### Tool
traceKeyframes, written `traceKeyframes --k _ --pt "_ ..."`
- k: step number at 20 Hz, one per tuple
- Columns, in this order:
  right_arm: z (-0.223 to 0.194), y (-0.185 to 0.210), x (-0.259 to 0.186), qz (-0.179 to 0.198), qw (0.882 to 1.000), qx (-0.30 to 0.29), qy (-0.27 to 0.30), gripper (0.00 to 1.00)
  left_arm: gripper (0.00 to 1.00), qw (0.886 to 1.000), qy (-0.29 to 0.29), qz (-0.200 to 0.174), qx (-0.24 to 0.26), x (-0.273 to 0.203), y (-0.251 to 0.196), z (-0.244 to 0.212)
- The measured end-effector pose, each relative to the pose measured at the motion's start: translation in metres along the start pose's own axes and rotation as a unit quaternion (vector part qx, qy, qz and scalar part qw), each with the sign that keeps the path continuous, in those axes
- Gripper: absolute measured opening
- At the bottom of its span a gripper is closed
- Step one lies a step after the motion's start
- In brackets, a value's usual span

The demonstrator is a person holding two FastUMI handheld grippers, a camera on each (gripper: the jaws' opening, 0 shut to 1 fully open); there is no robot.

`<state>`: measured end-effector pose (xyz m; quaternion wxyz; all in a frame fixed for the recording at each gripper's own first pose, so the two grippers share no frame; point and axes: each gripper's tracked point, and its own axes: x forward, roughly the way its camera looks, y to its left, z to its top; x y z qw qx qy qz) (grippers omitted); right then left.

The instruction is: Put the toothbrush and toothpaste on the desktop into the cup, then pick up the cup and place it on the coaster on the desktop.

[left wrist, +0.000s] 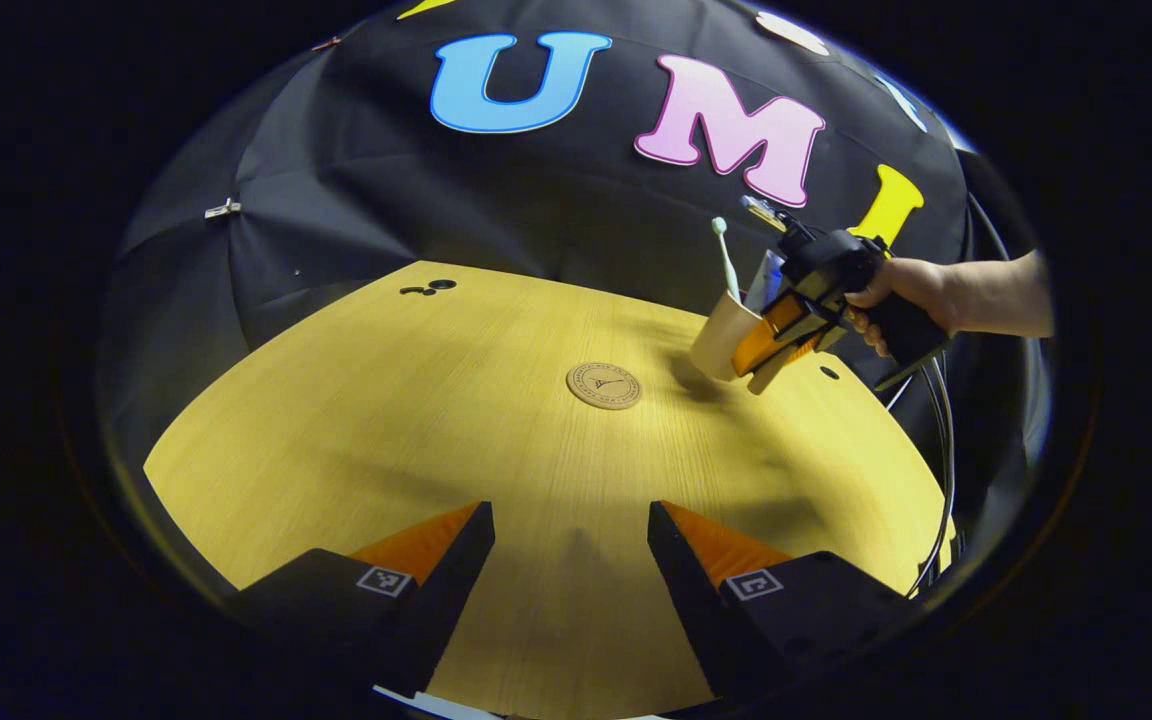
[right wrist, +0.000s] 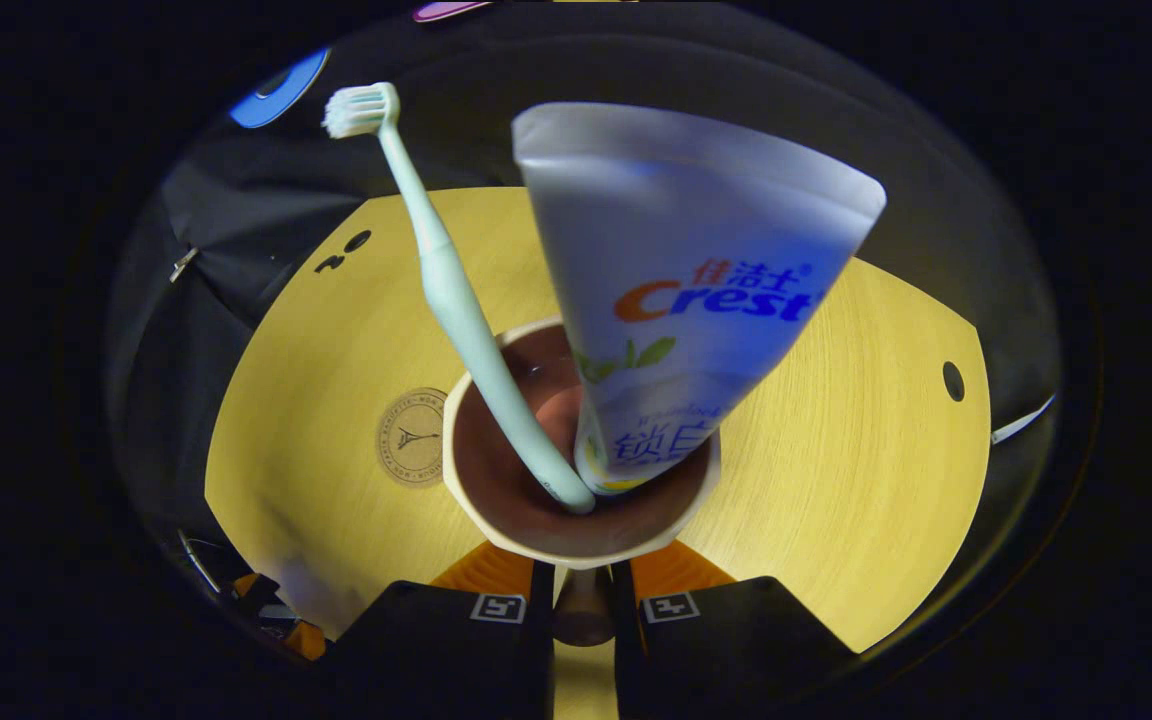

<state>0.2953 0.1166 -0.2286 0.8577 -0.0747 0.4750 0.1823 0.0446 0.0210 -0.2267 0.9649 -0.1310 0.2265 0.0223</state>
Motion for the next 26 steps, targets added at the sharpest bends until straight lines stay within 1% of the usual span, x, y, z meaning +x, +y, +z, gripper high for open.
traceKeyframes --k 3,5,10,13,16,20,24,26 --pt "0.010 0.018 -0.002 0.009 1.000 -0.020 -0.005 0.27 0.98 1.000 -0.007 -0.005 0.002 -0.002 -0.002 0.002" --pt "0.012 0.040 -0.001 0.022 0.999 -0.030 0.001 0.27 0.98 1.000 -0.010 -0.003 0.002 -0.005 0.000 0.003" --pt "0.007 0.100 0.027 0.041 0.997 -0.068 0.022 0.28 0.98 1.000 -0.006 0.004 -0.011 -0.012 0.013 -0.001" --pt "0.003 0.119 0.037 0.043 0.995 -0.088 0.031 0.27 0.98 1.000 -0.006 0.010 -0.023 -0.018 0.023 -0.003" --pt "-0.002 0.123 0.044 0.040 0.993 -0.101 0.046 0.27 0.98 0.999 0.001 0.019 -0.032 -0.023 0.033 -0.011" --pt "-0.005 0.122 0.046 0.018 0.992 -0.110 0.052 0.28 0.98 0.999 0.010 0.032 -0.029 -0.030 0.046 -0.022" --pt "-0.014 0.123 0.054 0.020 0.991 -0.113 0.073 0.27 0.98 0.998 0.022 0.044 -0.026 -0.040 0.060 -0.033" --pt "-0.017 0.120 0.056 0.014 0.990 -0.121 0.076 0.28 0.98 0.998 0.025 0.050 -0.028 -0.045 0.065 -0.034"
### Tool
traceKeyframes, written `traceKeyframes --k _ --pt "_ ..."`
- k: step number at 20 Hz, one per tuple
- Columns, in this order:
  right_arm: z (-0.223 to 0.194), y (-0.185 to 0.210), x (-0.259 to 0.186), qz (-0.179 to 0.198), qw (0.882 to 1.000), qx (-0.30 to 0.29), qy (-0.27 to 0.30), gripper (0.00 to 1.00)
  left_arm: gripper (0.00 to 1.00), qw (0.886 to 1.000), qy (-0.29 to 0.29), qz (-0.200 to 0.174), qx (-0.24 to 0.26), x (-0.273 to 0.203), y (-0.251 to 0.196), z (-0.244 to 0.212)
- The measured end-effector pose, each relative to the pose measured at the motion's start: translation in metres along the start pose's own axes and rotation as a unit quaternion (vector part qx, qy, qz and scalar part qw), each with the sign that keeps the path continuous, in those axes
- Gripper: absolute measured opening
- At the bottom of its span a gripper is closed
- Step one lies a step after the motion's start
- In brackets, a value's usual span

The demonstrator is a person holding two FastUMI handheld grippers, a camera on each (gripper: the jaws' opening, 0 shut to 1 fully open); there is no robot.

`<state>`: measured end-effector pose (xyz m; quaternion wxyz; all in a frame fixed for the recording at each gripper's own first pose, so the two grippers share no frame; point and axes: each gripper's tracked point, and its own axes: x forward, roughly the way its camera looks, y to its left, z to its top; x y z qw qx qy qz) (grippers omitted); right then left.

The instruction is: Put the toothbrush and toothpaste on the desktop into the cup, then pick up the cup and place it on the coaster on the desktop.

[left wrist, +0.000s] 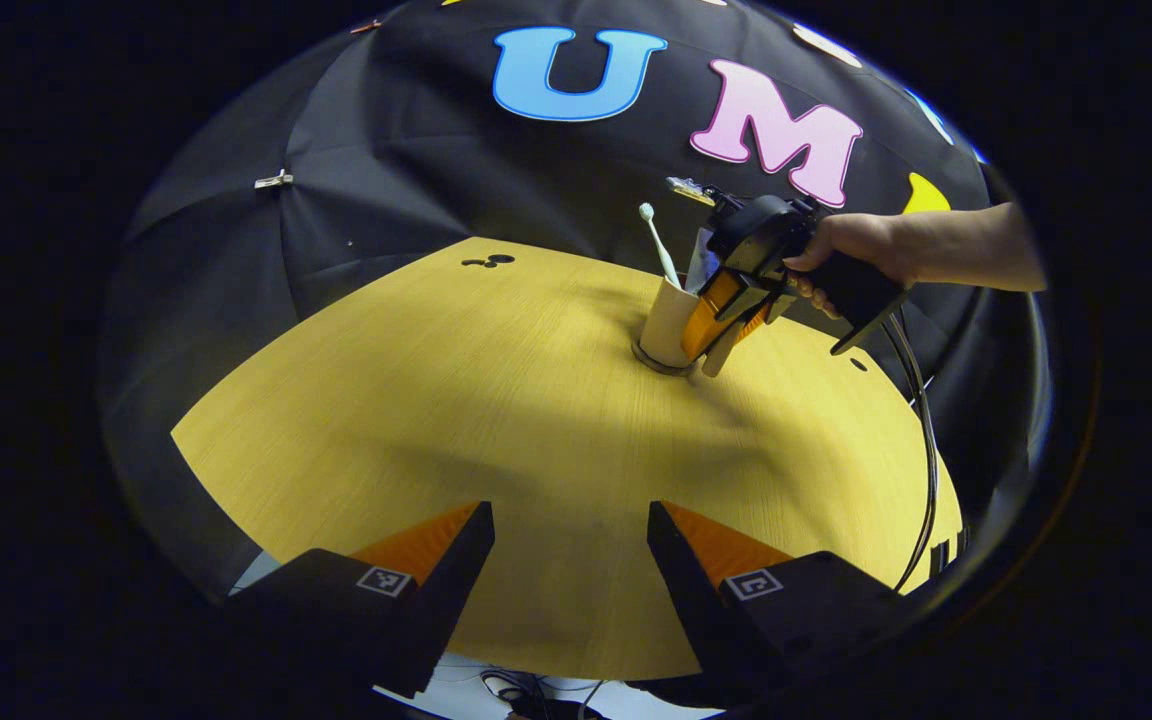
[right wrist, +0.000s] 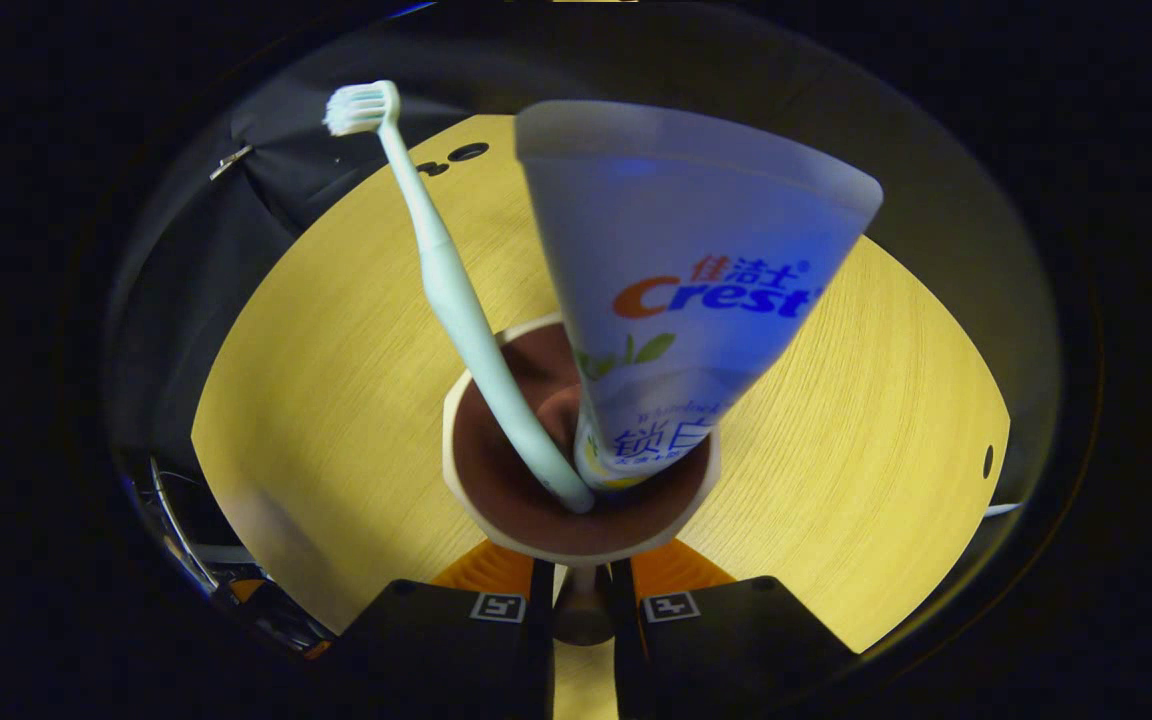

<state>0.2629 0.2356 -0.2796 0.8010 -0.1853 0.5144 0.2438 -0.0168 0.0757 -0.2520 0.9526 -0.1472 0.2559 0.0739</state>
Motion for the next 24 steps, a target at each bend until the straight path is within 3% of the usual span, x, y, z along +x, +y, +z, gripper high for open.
traceKeyframes --k 3,7,8,12,18,24 --pt "-0.003 0.006 -0.010 0.000 1.000 0.006 -0.003 0.29 0.98 1.000 -0.002 0.006 -0.004 -0.007 0.005 0.002" --pt "0.004 0.005 -0.025 -0.001 1.000 0.004 -0.026 0.46 0.98 1.000 -0.003 0.005 0.012 -0.020 0.001 0.008" --pt "0.004 0.002 -0.033 -0.005 0.999 0.002 -0.034 0.66 0.98 1.000 -0.004 0.003 0.018 -0.023 0.000 0.011" --pt "0.002 -0.006 -0.082 -0.014 0.996 0.023 -0.088 0.99 0.98 0.999 -0.020 -0.015 0.041 -0.046 -0.014 0.033" --pt "-0.013 -0.035 -0.193 -0.064 0.972 0.069 -0.217 0.99 0.98 0.993 -0.061 -0.058 0.079 -0.073 -0.057 0.082" --pt "-0.055 -0.049 -0.299 -0.114 0.931 0.103 -0.330 0.99 0.98 0.986 -0.130 -0.080 0.070 -0.103 -0.112 0.153"
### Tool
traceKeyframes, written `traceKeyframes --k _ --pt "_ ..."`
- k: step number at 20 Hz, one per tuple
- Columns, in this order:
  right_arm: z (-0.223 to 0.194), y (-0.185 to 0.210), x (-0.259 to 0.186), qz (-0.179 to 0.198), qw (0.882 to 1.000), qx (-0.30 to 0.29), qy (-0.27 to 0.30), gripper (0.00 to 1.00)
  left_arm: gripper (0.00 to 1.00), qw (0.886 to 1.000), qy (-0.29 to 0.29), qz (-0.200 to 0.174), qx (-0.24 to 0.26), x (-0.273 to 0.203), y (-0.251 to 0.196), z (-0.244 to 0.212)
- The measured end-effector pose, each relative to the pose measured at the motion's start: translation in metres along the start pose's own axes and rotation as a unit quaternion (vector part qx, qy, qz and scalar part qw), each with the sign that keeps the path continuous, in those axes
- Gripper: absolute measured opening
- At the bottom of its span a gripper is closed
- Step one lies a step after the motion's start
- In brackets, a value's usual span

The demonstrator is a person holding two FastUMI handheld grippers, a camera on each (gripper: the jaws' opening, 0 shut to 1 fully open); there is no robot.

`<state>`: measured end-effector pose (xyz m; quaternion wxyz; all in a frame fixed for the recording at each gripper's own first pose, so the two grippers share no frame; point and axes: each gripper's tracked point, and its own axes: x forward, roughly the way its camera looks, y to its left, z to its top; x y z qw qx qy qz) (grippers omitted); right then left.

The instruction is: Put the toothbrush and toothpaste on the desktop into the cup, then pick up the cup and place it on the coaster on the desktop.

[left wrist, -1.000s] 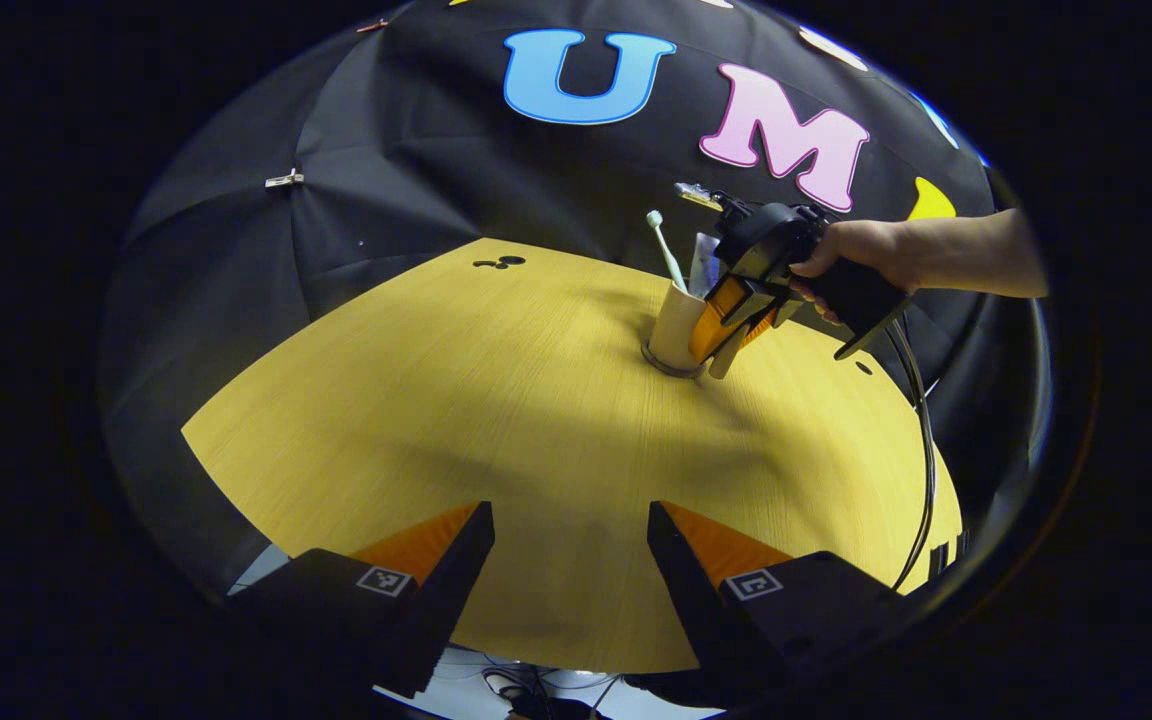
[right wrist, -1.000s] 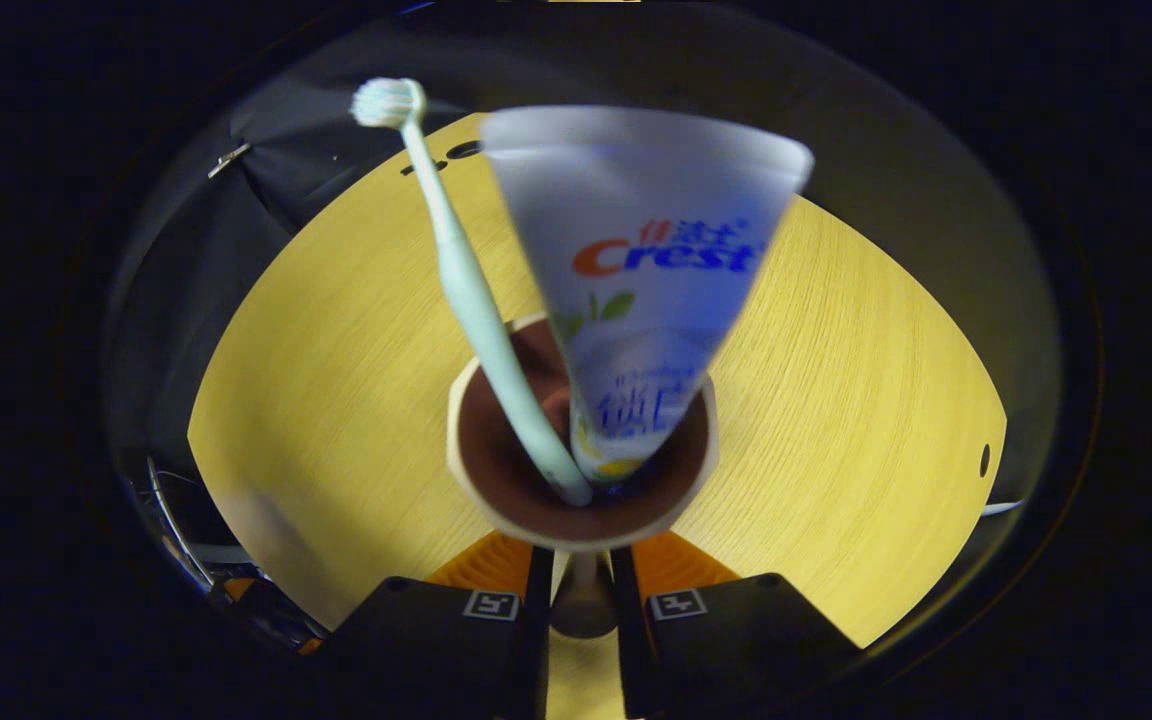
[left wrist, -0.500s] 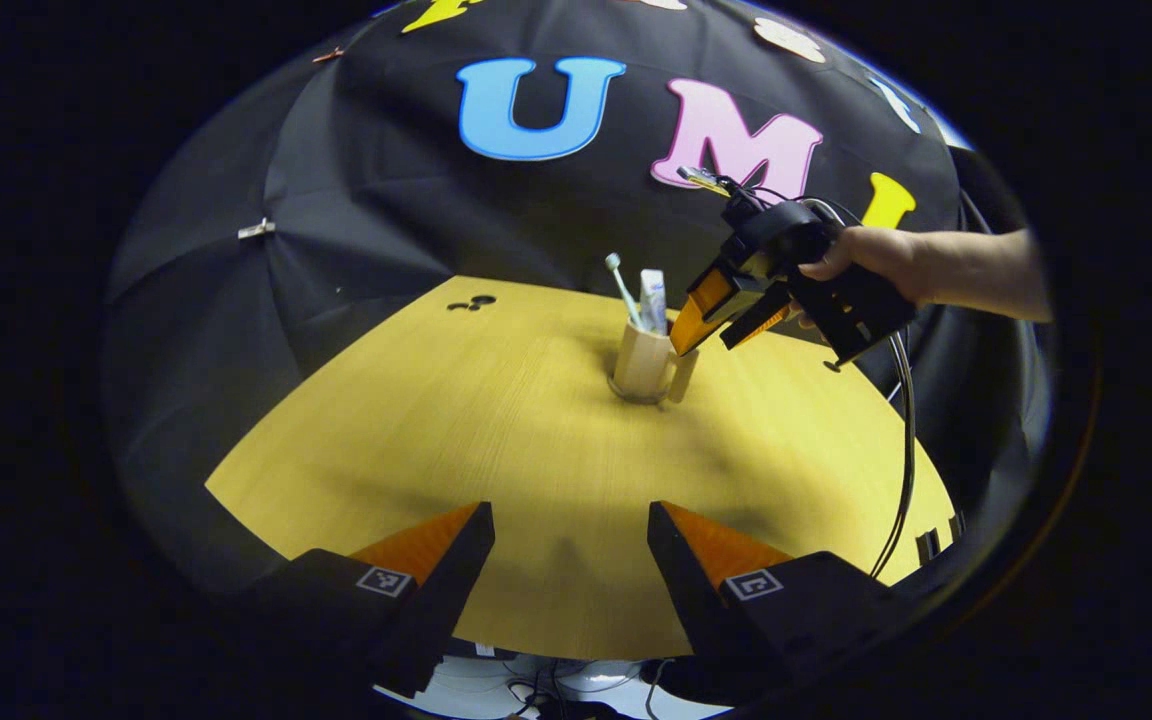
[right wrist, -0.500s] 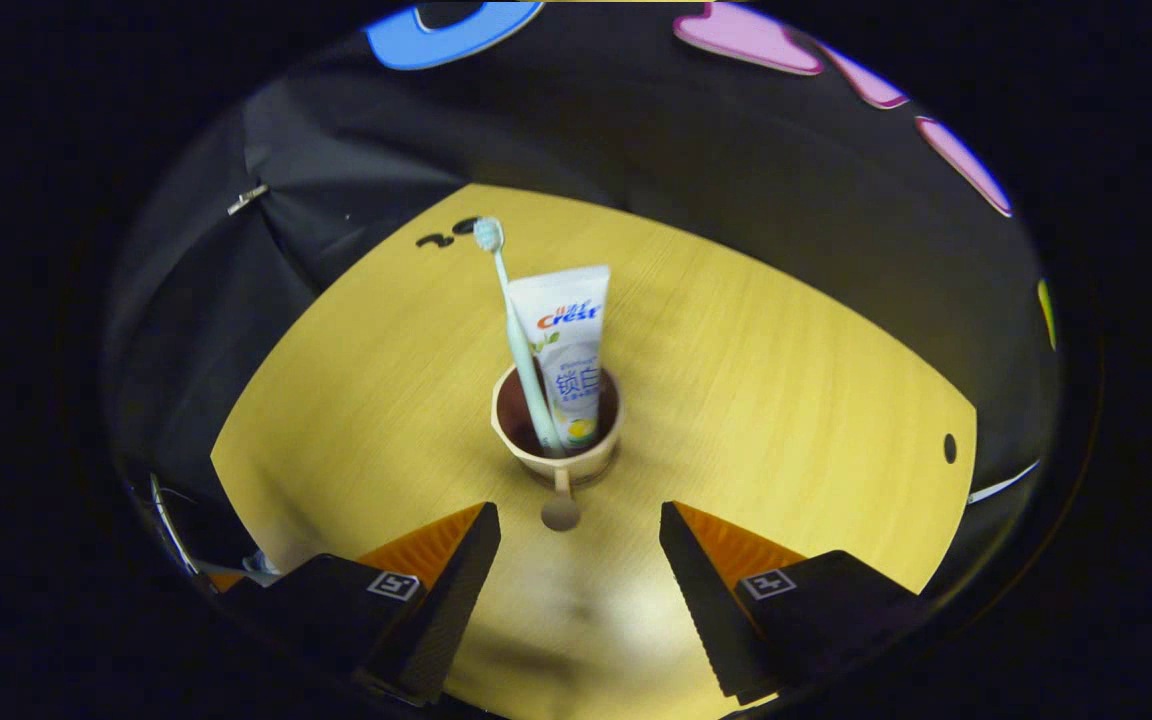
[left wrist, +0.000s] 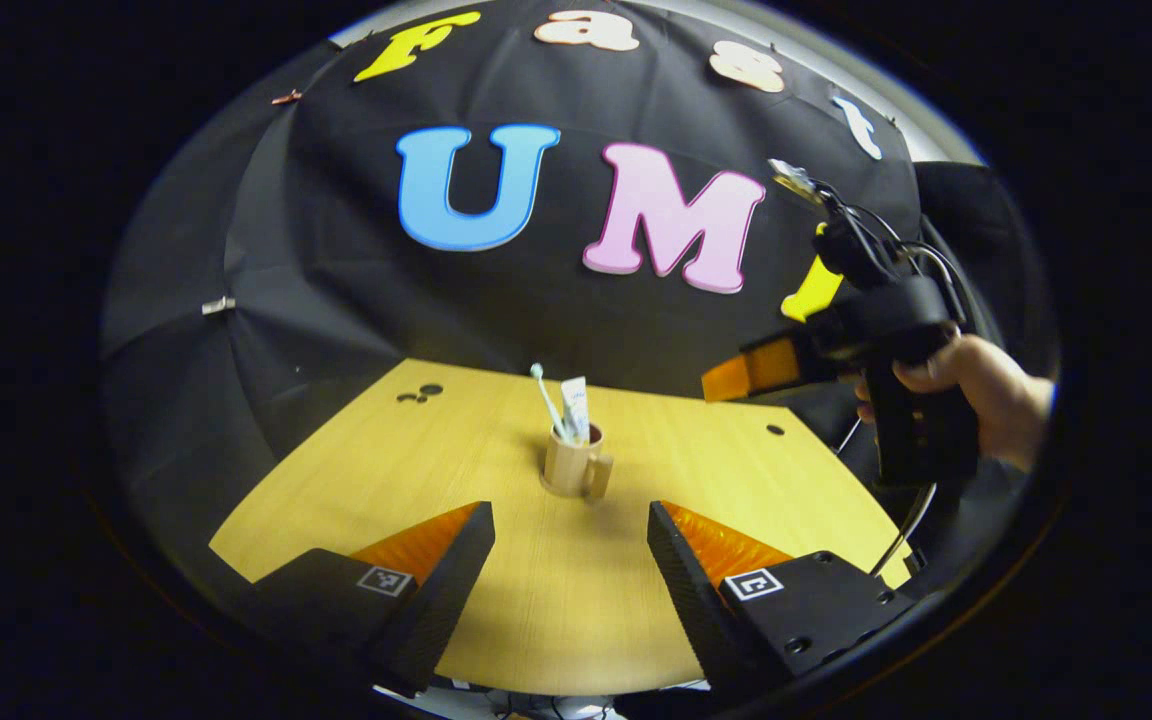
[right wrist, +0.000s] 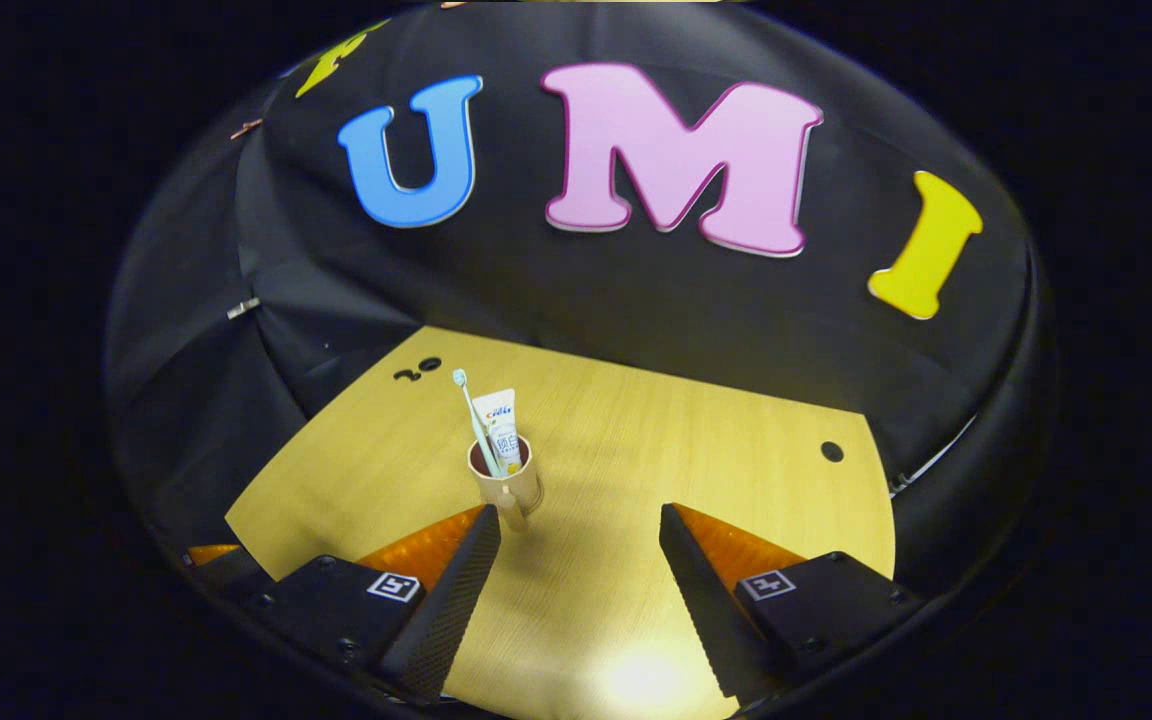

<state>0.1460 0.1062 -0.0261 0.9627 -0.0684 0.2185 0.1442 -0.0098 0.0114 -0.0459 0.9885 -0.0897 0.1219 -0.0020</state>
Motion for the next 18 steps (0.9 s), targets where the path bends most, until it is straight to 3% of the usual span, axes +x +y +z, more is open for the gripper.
traceKeyframes --k 5,11,14,18 --pt "0.013 -0.024 -0.086 -0.046 0.992 0.043 -0.108 0.98 0.98 0.998 -0.059 0.006 0.033 -0.033 -0.017 0.046" --pt "-0.018 -0.030 -0.181 -0.092 0.974 0.083 -0.191 0.98 0.97 0.989 -0.145 -0.016 0.034 -0.084 -0.038 0.088" --pt "-0.037 -0.025 -0.207 -0.112 0.967 0.073 -0.217 0.99 0.97 0.983 -0.176 -0.023 0.044 -0.105 -0.040 0.088" --pt "-0.058 -0.006 -0.223 -0.107 0.966 0.065 -0.226 0.99 0.97 0.983 -0.175 -0.033 0.045 -0.118 -0.039 0.075"
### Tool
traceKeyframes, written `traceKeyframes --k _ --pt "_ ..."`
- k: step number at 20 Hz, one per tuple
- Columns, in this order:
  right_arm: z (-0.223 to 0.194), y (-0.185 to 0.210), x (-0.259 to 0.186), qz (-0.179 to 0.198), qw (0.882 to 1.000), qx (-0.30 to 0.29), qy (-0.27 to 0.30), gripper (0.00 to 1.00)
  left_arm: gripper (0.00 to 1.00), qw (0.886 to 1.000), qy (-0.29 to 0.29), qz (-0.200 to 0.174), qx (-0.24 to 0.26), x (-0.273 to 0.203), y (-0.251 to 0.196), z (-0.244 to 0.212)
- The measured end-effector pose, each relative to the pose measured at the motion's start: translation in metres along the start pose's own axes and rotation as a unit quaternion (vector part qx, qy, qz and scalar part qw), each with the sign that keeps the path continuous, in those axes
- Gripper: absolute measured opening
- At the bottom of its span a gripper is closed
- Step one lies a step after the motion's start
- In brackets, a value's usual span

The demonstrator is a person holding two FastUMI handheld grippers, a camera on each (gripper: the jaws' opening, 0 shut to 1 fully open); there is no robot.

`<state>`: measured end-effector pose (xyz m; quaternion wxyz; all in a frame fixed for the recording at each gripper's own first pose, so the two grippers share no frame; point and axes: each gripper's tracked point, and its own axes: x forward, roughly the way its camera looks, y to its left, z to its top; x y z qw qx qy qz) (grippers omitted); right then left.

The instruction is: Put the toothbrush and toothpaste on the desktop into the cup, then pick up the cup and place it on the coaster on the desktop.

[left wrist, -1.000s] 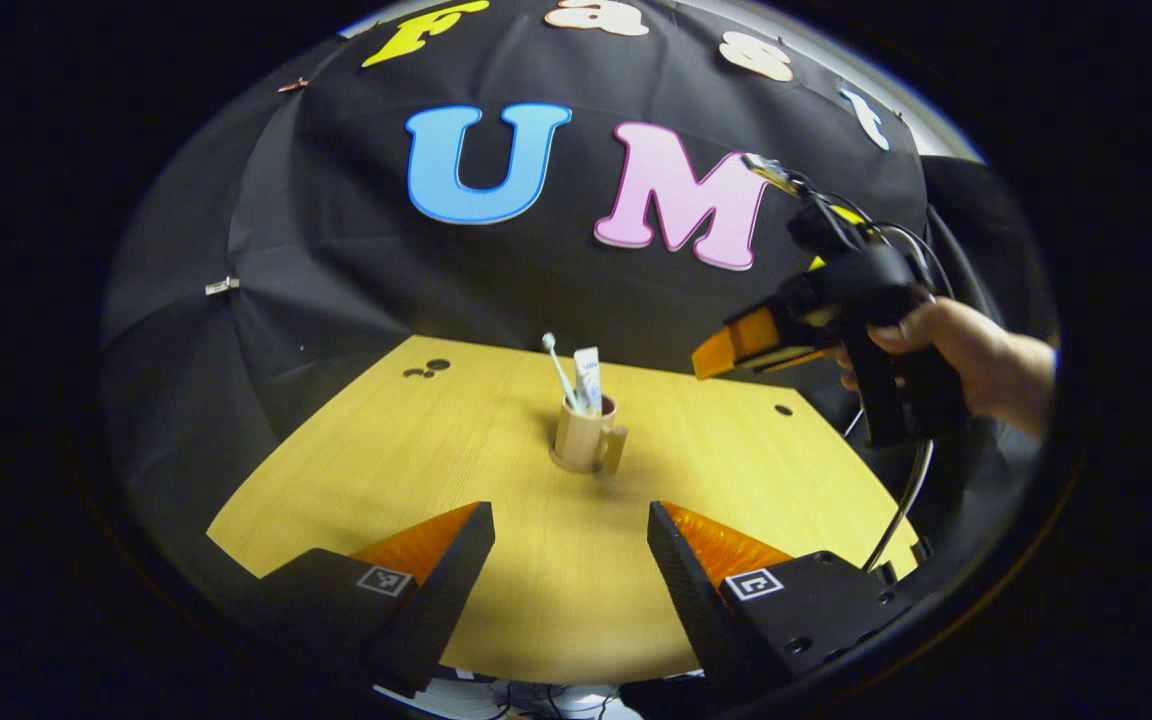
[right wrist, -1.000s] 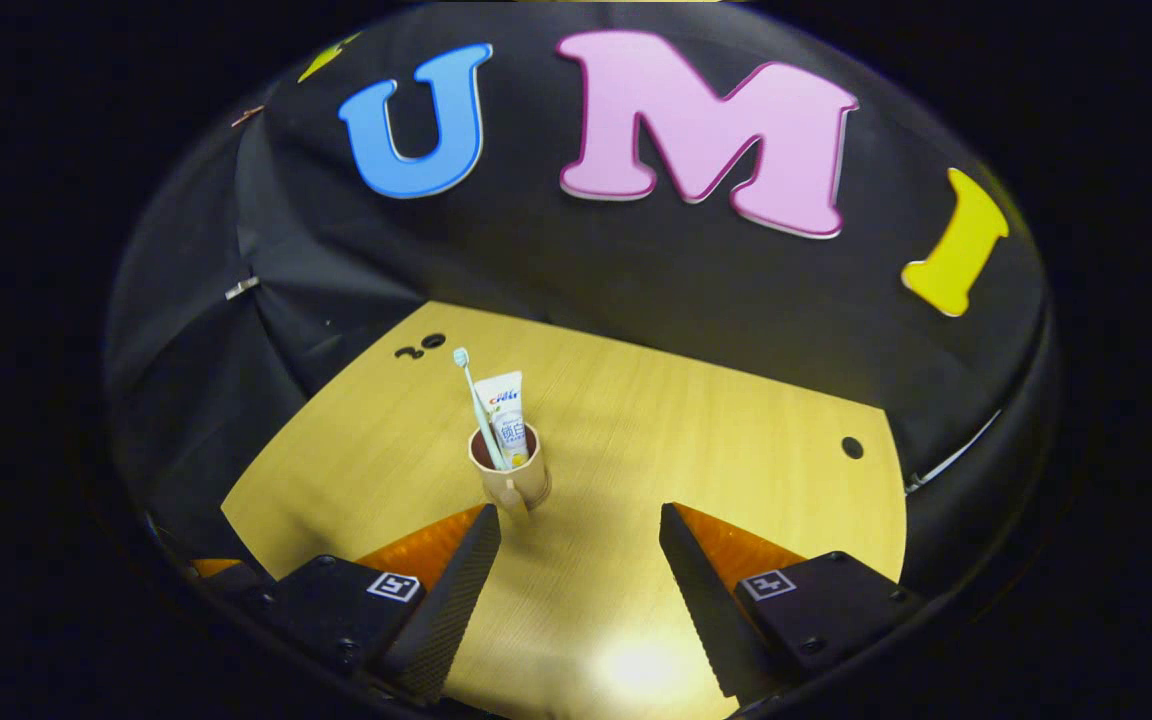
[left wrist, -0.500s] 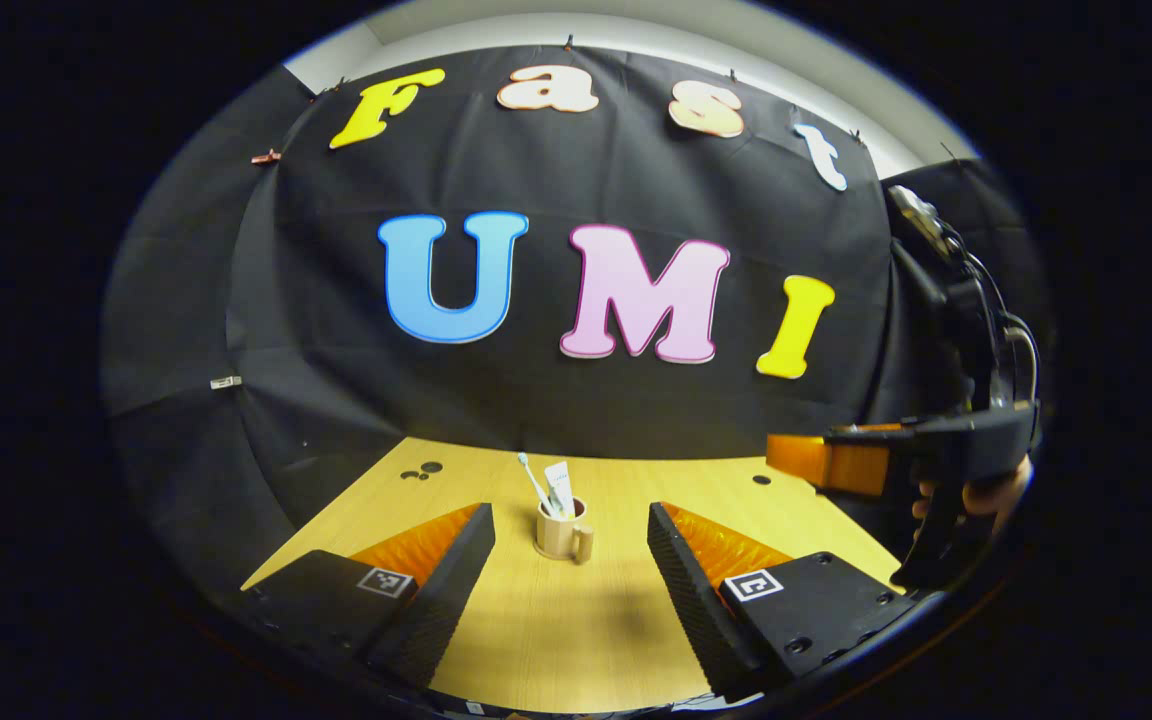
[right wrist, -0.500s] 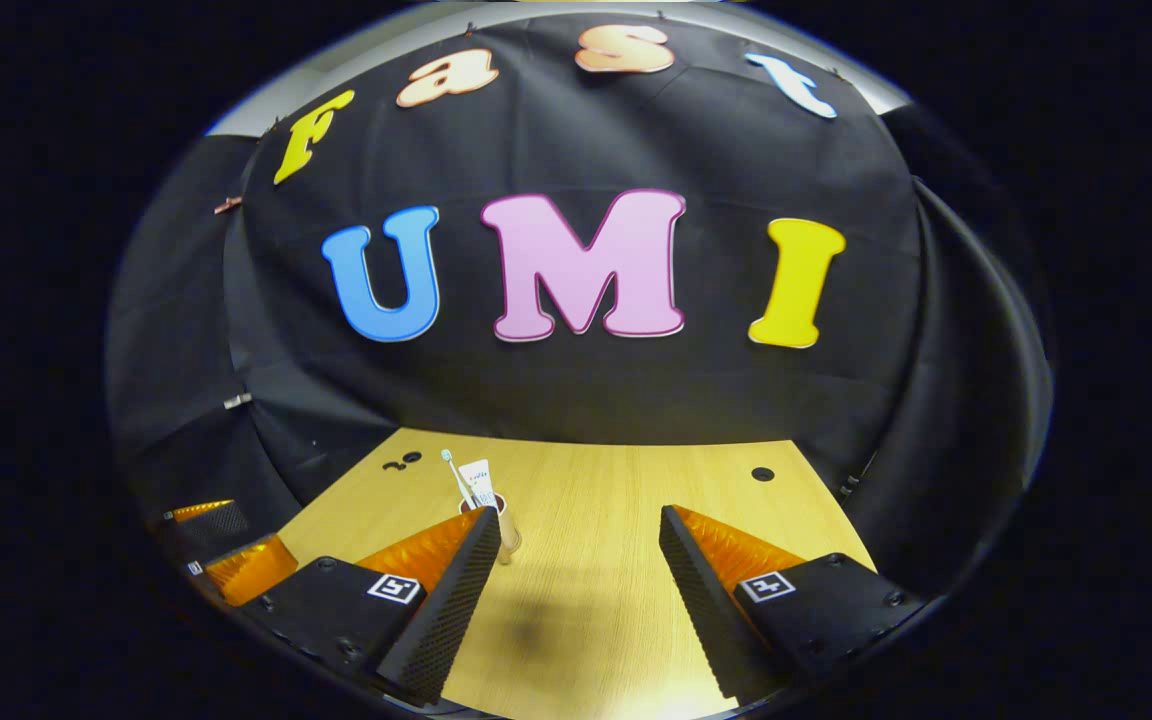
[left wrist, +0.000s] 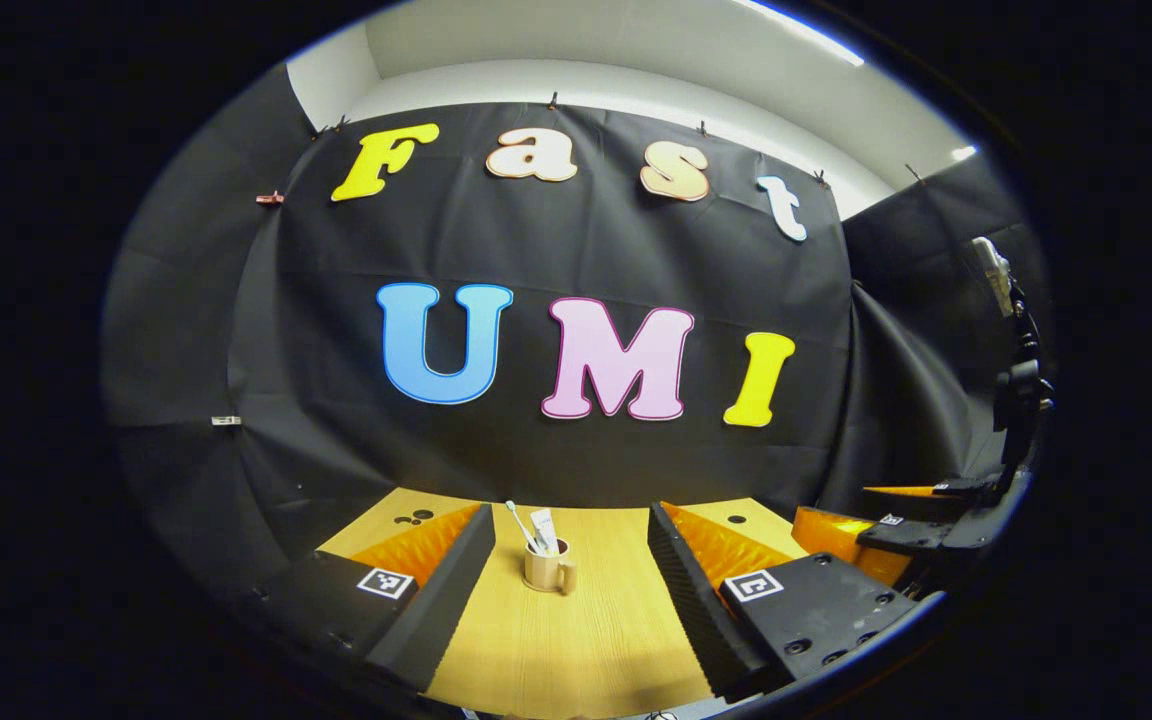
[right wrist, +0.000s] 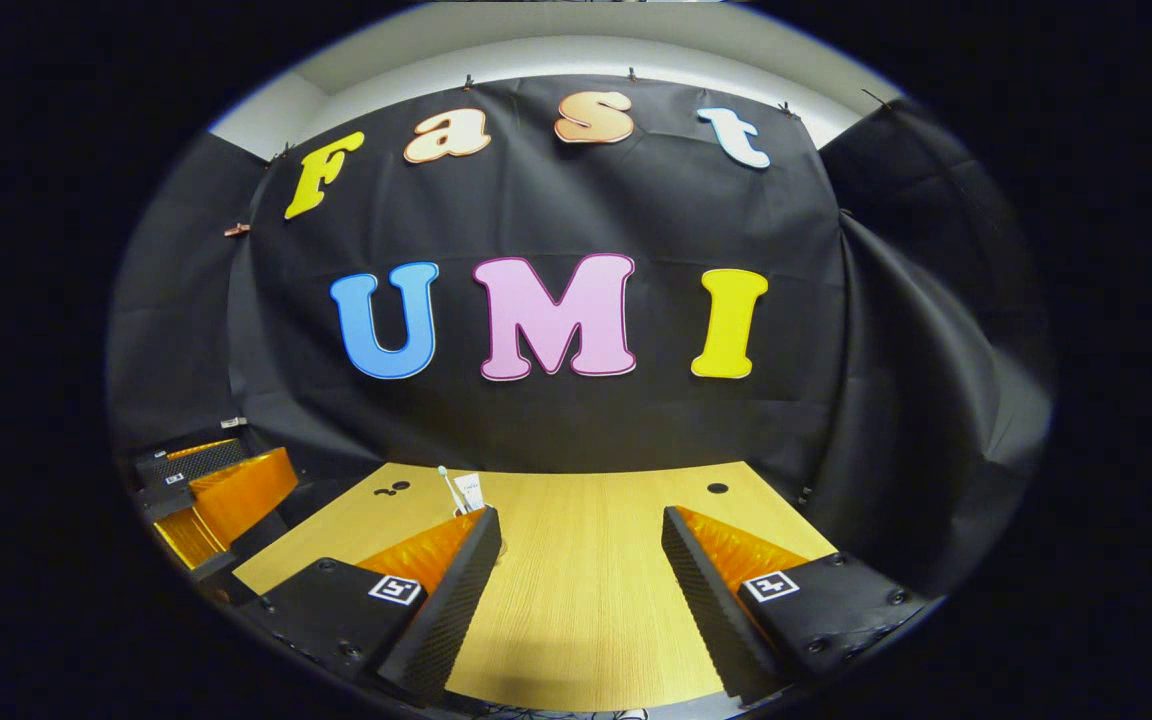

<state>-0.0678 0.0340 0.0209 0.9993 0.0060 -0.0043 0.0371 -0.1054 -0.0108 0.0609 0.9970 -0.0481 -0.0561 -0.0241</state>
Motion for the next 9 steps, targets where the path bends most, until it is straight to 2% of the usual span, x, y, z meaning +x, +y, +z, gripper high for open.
traceKeyframes --k 9 --pt "-0.027 0.024 -0.008 0.022 0.999 -0.009 0.031 0.99 0.97 1.000 0.018 0.014 -0.009 -0.008 0.019 -0.013"
